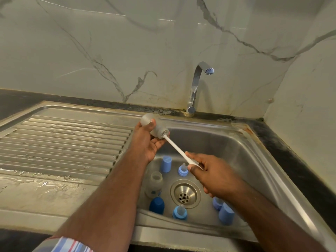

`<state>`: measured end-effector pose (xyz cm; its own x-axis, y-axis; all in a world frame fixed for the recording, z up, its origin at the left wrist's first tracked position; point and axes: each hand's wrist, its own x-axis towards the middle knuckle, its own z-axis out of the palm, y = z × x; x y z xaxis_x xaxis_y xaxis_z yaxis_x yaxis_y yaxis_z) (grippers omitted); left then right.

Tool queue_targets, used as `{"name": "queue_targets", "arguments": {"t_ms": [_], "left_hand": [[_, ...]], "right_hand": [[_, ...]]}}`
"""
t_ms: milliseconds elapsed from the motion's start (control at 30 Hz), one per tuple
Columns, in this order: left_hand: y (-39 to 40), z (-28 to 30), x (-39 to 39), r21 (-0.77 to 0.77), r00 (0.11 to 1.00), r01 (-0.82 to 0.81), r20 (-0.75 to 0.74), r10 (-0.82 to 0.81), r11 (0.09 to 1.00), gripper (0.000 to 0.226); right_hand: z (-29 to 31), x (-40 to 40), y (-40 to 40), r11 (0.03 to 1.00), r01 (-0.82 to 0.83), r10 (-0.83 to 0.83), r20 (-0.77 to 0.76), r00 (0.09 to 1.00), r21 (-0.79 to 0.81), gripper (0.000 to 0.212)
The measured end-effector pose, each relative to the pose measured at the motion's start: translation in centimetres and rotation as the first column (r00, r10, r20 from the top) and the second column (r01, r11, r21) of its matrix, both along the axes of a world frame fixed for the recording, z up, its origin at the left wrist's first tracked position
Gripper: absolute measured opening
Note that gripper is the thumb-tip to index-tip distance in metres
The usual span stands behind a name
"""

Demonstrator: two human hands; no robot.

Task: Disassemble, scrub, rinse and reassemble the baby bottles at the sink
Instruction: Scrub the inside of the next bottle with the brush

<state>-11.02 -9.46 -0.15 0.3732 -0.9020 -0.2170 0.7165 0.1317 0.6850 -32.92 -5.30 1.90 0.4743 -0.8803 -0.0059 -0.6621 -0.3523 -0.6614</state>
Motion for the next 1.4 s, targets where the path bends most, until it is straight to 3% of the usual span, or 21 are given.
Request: {"name": "queue_targets", "arguments": {"t_ms": [167, 233, 400, 500, 633, 800, 900, 967, 1100, 1267, 1333, 1400], "left_hand": [[0.4, 0.3, -1.3, -0.023, 0.992, 0.116, 0.049, -0.115, 0.993, 0.033], [0.4, 0.4, -1.6, -0.032, 0.987, 0.149, 0.064, -0.146, 0.988, 0.036], [0.5, 0.1, -1.6, -0.032, 0.984, 0.144, 0.111, -0.14, 0.989, 0.049], [0.6, 0.0, -1.5, -0.025, 0.983, 0.127, 0.135, -0.123, 0.992, 0.051], [0.6, 0.1, -1.6, -0.026, 0.985, 0.124, 0.121, -0.12, 0.992, 0.052], [0.6, 0.2, -1.6, -0.043, 0.988, 0.132, 0.082, -0.128, 0.99, 0.049], [0.4, 0.1, -1.8, -0.037, 0.984, 0.118, 0.138, -0.111, 0.992, 0.054], [0.5, 0.0, -1.9, -0.031, 0.983, 0.106, 0.156, -0.1, 0.994, 0.056], [0.5, 0.1, -1.5, -0.036, 0.99, 0.082, 0.121, -0.077, 0.996, 0.052], [0.4, 0.1, -1.7, -0.01, 0.975, 0.102, 0.199, -0.098, 0.995, 0.056], [0.5, 0.0, -1.9, 0.01, 0.964, 0.111, 0.242, -0.11, 0.994, 0.056], [0.5, -0.1, -1.6, 0.007, 0.967, 0.102, 0.235, -0.1, 0.995, 0.056]], "right_hand": [[-0.3, 1.2, -0.1, 0.951, -0.026, -0.036, -0.194, 0.98, -0.309, 0.051], [-0.4, 1.4, -0.3, 0.932, -0.033, -0.086, -0.308, 0.947, -0.361, 0.057], [-1.2, 2.1, -0.3, 0.943, -0.044, -0.103, -0.416, 0.903, -0.33, 0.065], [-1.5, 1.6, -0.9, 0.955, -0.08, -0.014, -0.313, 0.95, -0.285, 0.057], [-0.9, 1.4, -0.4, 0.952, -0.043, -0.025, -0.218, 0.976, -0.303, 0.056], [-0.3, 1.8, 0.0, 0.95, -0.013, -0.122, -0.412, 0.903, -0.311, 0.07], [-0.5, 2.6, 0.4, 0.962, -0.042, -0.099, -0.491, 0.865, -0.268, 0.078], [-0.7, 2.9, 0.4, 0.97, -0.106, -0.001, -0.439, 0.898, -0.22, 0.072], [-0.4, 1.8, 0.1, 0.966, -0.131, 0.093, -0.173, 0.98, -0.224, 0.062], [-1.0, 1.7, -0.3, 0.944, -0.069, -0.03, -0.294, 0.955, -0.322, 0.062], [-0.8, 1.8, -0.3, 0.965, -0.072, -0.013, -0.317, 0.948, -0.254, 0.064], [-0.1, 1.5, -0.1, 0.995, -0.072, 0.06, -0.169, 0.984, -0.066, 0.063]]}}
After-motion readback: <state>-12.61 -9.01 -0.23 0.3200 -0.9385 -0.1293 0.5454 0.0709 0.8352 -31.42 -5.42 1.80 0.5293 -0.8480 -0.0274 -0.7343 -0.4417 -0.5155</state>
